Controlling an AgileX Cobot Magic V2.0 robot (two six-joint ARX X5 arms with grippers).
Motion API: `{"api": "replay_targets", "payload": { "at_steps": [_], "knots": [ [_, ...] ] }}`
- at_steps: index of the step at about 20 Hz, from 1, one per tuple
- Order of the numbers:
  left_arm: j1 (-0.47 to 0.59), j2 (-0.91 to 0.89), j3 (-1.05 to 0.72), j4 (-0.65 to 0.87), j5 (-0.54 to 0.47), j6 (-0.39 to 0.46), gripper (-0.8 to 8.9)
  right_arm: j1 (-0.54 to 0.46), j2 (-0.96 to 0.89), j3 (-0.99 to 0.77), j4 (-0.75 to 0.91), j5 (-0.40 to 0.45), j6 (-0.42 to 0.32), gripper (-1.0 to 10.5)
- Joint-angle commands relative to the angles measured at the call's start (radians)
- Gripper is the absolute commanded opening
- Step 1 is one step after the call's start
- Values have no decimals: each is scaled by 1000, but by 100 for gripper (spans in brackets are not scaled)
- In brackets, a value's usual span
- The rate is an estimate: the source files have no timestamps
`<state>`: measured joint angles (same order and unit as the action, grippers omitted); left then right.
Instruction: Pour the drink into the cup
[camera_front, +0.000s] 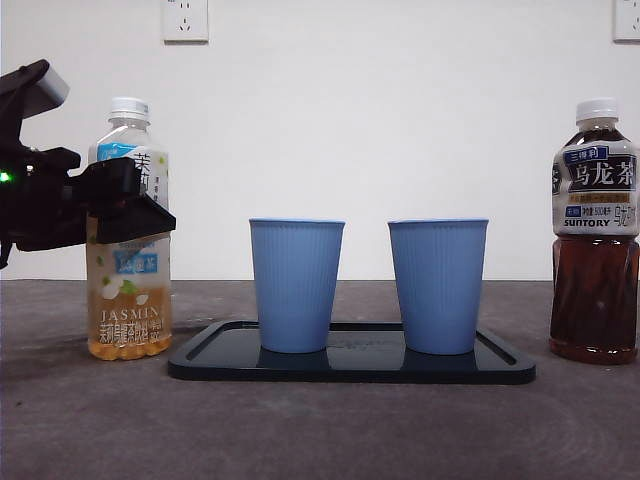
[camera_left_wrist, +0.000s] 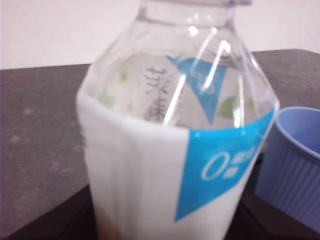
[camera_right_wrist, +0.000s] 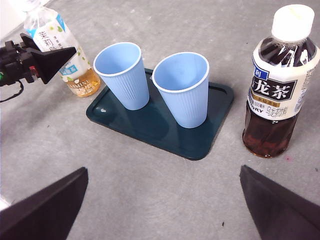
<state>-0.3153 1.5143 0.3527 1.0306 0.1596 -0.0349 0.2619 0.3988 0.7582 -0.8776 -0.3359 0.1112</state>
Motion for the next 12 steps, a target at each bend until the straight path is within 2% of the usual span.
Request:
{"api": "replay_targets", "payload": {
  "at_steps": [1, 3, 6, 9, 12],
  "knots": [
    [-24, -67, 12, -63, 1, -3, 240, 4, 2, 12, 16, 5, -28, 486],
    [-39, -153, 13, -185, -41, -3, 240, 4, 2, 12, 16, 5, -34, 486],
    [-65, -298, 31, -448, -142, -2, 240, 4, 2, 12, 16, 4, -42, 486],
    [-97, -387, 124, -771, -232, 48, 240, 4, 2, 12, 17, 4, -45, 486],
    [-143, -390, 254, -1034, -321, 114, 240, 4, 2, 12, 17, 5, -49, 486]
  ]
}}
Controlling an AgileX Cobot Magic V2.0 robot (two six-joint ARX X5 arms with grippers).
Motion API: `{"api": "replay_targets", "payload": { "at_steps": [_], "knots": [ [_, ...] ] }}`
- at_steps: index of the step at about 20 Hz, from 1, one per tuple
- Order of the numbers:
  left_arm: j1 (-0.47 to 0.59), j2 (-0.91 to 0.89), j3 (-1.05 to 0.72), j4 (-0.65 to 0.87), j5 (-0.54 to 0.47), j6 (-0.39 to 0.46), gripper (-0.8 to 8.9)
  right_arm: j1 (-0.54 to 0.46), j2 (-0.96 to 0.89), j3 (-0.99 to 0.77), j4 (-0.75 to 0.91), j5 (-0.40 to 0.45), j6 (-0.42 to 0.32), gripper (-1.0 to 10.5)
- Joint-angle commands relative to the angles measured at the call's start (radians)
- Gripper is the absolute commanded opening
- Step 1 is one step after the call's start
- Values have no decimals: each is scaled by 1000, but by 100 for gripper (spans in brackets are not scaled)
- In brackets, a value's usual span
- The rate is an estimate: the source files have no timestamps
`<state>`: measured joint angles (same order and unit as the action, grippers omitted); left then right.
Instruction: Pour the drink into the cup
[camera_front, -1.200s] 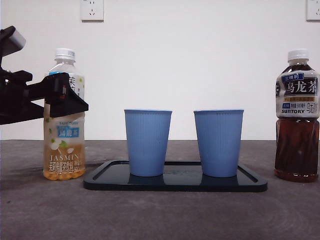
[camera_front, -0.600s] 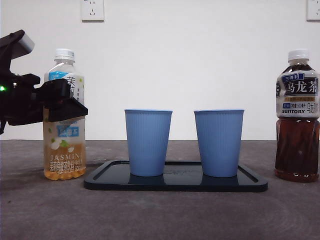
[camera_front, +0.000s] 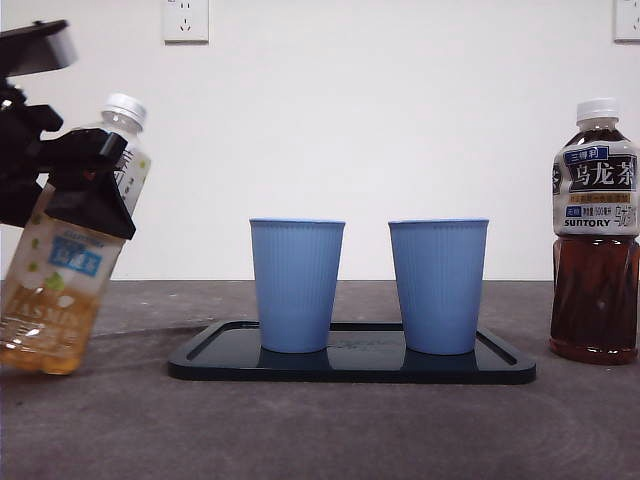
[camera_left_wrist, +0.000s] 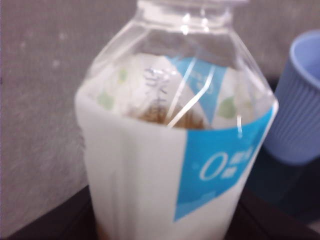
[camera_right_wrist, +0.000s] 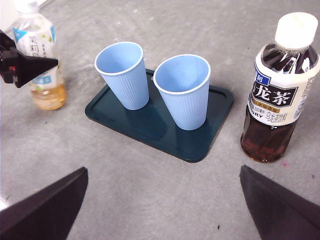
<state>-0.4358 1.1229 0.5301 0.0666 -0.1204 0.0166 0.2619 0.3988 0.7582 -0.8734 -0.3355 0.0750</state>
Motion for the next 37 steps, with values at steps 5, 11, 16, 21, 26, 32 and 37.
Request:
{"api": "replay_targets", "payload": {
  "at_steps": [5, 11, 16, 21, 26, 32, 37],
  "knots": [
    [-118, 9, 227, -299, -222, 277, 240, 4, 2, 12, 27, 7, -29, 486],
    [-216, 42, 287, -360, -393, 491, 240, 4, 2, 12, 33, 24, -31, 486],
    [-246, 179, 371, -401, -558, 550, 240, 4, 2, 12, 33, 21, -31, 486],
    [-286, 304, 505, -472, -649, 568, 240, 4, 2, 12, 35, 21, -31, 486],
    [-336, 381, 570, -517, -773, 721, 239, 5, 2, 12, 35, 17, -30, 486],
    [-386, 401, 575, -512, -827, 840, 240, 11, 2, 12, 37, -9, -29, 486],
    [-405, 436, 575, -500, -894, 906, 239, 21, 2, 12, 37, -9, -27, 486]
  ]
}}
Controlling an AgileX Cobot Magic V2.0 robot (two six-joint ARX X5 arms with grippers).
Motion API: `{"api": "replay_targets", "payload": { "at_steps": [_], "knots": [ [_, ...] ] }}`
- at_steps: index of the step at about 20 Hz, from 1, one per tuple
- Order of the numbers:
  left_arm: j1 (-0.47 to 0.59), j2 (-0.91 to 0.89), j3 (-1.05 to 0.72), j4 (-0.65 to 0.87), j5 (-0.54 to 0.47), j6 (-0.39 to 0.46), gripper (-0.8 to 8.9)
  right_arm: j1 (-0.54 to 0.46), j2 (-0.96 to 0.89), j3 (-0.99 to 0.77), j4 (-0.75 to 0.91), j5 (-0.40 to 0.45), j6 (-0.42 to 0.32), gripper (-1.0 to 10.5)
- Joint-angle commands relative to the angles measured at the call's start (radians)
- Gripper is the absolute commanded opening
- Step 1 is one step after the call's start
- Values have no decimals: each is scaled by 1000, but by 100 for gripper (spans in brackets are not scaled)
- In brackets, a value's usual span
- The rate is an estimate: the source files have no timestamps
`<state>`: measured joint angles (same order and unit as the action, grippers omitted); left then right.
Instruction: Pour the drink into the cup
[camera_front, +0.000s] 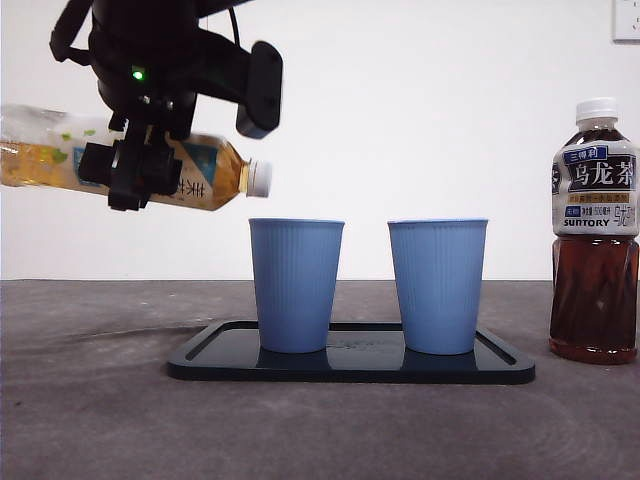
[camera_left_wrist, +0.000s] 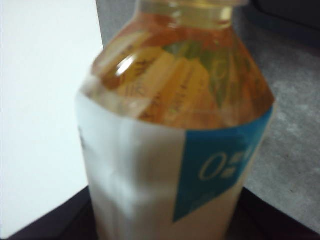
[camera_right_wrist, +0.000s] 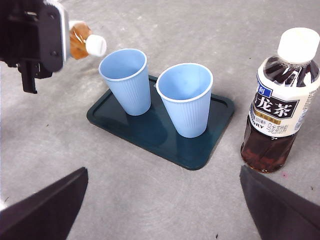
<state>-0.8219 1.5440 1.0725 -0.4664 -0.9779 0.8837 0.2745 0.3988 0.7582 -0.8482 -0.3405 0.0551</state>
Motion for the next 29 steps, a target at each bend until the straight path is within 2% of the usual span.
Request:
{"api": "replay_targets", "payload": {
  "at_steps": [1, 8, 11, 16, 20, 23, 25, 29],
  "knots": [
    [-23, 19, 32, 41, -39, 59, 239, 12, 2, 12, 12, -4, -7, 486],
    [-36, 20, 32, 47, -62, 76, 239, 20, 2, 12, 12, -4, -6, 486],
    [-36, 20, 32, 47, -77, 30, 239, 20, 2, 12, 12, -3, -7, 486],
    [-36, 15, 32, 39, -77, -211, 239, 20, 2, 12, 8, -3, -7, 486],
    [-34, -20, 32, -3, -35, -459, 239, 20, 2, 12, 6, -2, -7, 486],
    [-11, -85, 32, -90, 125, -655, 239, 20, 2, 12, 6, -1, -3, 486],
    [17, -137, 32, -98, 201, -745, 240, 20, 2, 12, 6, 0, -3, 486],
    [99, -248, 32, -79, 333, -851, 240, 20, 2, 12, 6, -2, 4, 486]
  ]
}}
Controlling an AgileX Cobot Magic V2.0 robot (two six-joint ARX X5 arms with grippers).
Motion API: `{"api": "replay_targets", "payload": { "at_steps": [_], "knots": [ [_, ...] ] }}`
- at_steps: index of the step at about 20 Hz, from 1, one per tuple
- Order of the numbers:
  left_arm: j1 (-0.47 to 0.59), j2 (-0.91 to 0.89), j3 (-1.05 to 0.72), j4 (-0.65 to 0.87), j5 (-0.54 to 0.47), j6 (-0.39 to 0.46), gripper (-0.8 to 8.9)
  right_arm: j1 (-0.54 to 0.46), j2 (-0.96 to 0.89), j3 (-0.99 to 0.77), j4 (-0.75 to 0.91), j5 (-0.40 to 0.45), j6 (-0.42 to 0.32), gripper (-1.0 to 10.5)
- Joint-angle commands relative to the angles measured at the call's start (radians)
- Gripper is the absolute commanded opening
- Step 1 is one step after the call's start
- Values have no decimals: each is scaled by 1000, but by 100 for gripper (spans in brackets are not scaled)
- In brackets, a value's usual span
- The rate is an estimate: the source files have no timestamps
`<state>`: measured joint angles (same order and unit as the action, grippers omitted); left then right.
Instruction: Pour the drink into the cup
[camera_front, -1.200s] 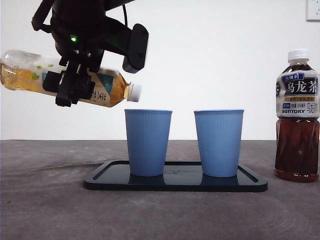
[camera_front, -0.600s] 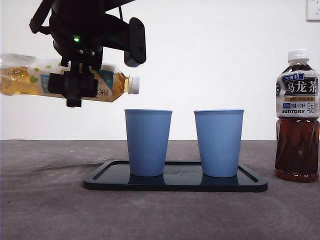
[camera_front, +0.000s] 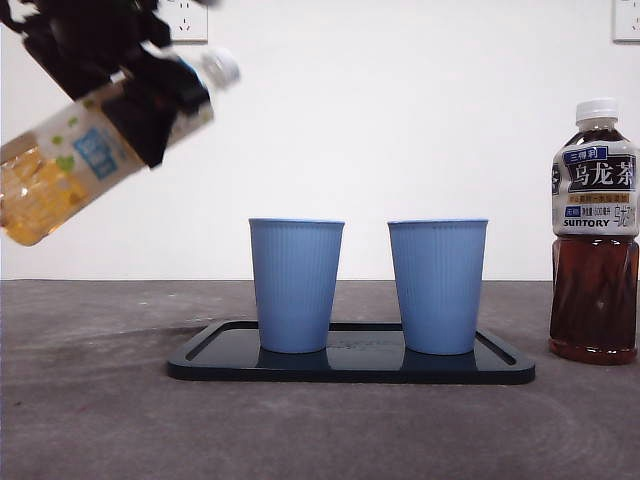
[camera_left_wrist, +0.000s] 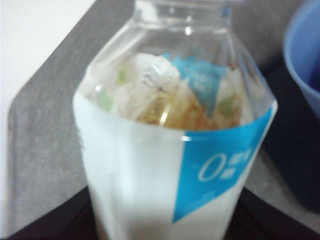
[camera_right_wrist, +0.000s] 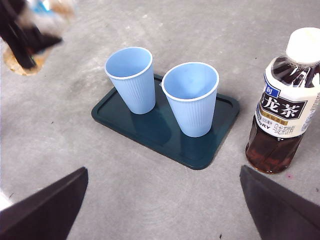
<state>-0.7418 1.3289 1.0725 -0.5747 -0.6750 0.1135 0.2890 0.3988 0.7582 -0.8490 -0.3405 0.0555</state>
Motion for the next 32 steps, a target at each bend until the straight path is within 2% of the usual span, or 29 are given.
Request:
{"api": "replay_targets", "payload": {
  "at_steps": [1, 3, 4, 9, 14, 17, 20, 26, 32],
  "knots": [
    [49, -57, 31, 36, 78, -125, 240, 5, 2, 12, 6, -2, 18, 486],
    [105, -89, 29, 65, 153, -219, 239, 5, 2, 12, 7, -1, 45, 486],
    [125, -95, 23, 96, 179, -237, 239, 5, 2, 12, 7, -1, 52, 486],
    [161, -94, -95, 372, 209, -240, 239, 5, 2, 12, 6, 0, 94, 486],
    [193, -93, -295, 695, 217, -267, 239, 5, 2, 12, 7, 0, 95, 486],
    [223, -79, -409, 875, 276, -294, 239, 5, 2, 12, 7, 1, 94, 486],
    [243, -27, -471, 1009, 278, -288, 239, 5, 2, 12, 10, 1, 94, 486],
    [242, 111, -477, 1114, 295, -282, 238, 5, 2, 12, 10, 1, 99, 486],
    [232, 129, -477, 1116, 295, -279, 240, 5, 2, 12, 10, 1, 118, 486]
  ]
}}
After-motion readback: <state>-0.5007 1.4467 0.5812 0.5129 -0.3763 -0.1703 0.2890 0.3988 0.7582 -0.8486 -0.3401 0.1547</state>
